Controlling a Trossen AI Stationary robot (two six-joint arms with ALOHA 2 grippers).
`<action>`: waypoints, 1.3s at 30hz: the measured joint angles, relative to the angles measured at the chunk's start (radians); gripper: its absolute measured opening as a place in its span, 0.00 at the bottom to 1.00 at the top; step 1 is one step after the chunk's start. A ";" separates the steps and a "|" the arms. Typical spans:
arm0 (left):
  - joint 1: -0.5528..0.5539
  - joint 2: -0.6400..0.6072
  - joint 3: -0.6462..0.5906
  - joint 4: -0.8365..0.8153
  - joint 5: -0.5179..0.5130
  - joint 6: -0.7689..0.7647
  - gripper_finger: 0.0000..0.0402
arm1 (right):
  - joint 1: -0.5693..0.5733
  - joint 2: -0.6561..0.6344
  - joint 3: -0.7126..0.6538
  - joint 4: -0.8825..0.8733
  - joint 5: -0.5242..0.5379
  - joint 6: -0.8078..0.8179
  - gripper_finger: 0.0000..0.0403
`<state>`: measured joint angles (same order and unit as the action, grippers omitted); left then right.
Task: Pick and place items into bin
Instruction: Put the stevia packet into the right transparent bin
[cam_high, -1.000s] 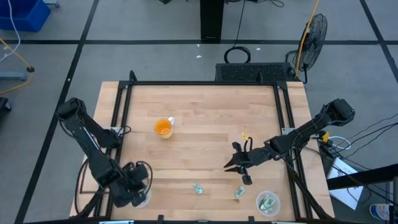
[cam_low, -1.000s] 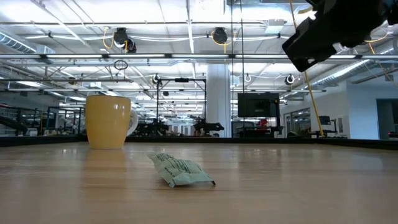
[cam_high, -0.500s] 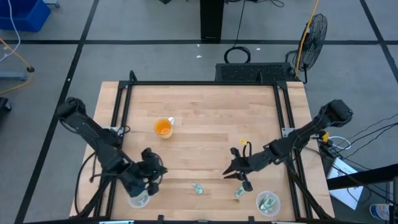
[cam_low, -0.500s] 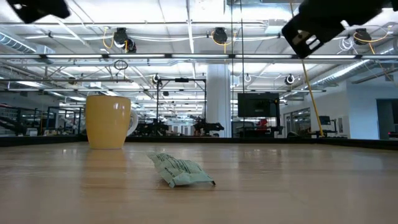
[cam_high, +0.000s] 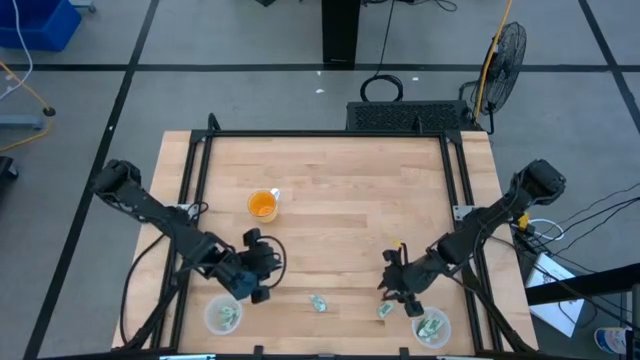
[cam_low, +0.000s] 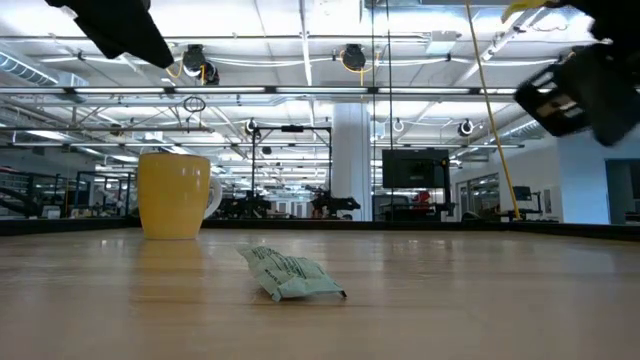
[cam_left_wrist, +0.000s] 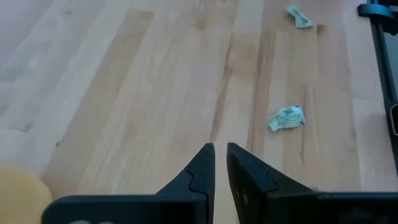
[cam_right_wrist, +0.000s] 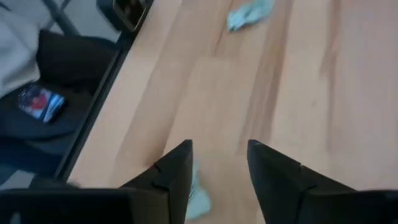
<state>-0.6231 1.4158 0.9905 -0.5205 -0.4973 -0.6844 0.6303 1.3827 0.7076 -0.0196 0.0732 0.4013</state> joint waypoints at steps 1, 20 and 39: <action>0.004 0.000 0.000 0.000 0.000 0.002 0.12 | 0.013 0.000 -0.008 0.001 -0.001 0.014 0.37; 0.040 0.000 0.000 0.000 0.001 0.036 0.12 | 0.046 0.193 0.007 0.065 -0.145 0.140 0.39; 0.040 0.000 0.000 -0.001 0.035 0.033 0.12 | 0.066 0.250 0.022 0.026 -0.072 0.079 0.36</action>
<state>-0.5831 1.4158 0.9905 -0.5214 -0.4625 -0.6518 0.6960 1.6331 0.7294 0.0066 0.0013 0.4803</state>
